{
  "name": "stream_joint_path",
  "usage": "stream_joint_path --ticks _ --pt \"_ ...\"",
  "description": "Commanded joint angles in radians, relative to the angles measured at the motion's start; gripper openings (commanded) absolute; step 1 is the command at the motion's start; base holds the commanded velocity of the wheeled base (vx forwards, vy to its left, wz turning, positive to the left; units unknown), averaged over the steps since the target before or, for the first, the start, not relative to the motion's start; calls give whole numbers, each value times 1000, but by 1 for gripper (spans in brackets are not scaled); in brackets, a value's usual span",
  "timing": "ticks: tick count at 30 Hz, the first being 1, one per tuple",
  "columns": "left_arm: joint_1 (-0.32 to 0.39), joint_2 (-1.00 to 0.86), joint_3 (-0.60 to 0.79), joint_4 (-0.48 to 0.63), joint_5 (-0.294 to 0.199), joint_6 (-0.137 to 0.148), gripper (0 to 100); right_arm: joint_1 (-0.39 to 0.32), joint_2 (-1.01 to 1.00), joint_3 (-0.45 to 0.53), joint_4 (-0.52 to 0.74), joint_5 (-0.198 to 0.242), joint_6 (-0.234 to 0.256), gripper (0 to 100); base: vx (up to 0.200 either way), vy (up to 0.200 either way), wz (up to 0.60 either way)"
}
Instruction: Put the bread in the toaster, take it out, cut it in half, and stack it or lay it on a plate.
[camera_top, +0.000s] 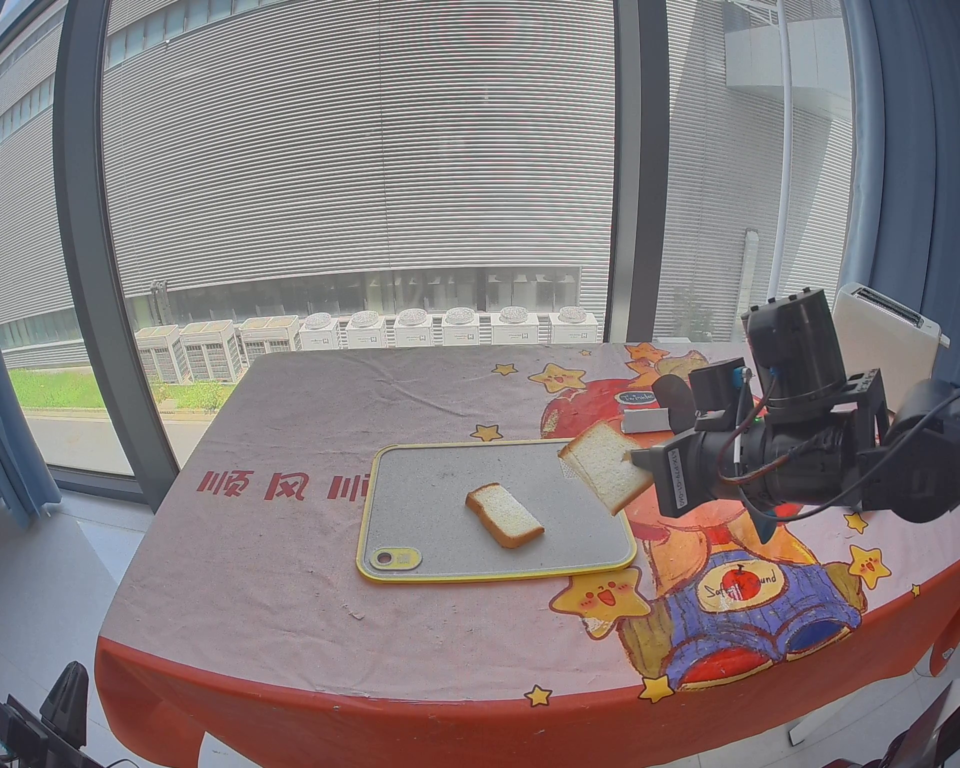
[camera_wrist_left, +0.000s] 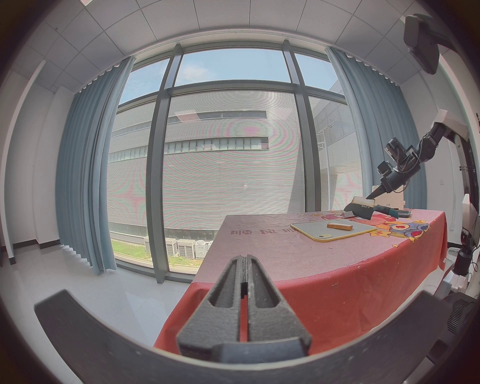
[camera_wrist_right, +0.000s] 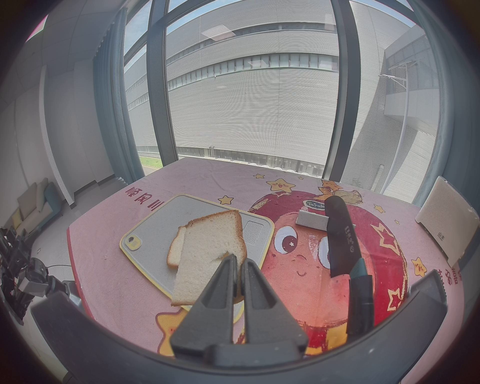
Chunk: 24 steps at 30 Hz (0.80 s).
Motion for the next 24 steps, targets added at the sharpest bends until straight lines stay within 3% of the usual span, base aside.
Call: stream_joint_path --ticks 1,24 --pt "0 -16 18 1 0 0 0 0 -73 49 -8 -1 1 0 0 0 0" --pt "0 -16 18 -1 0 0 0 43 -426 339 -7 -19 -9 0 0 0 0"
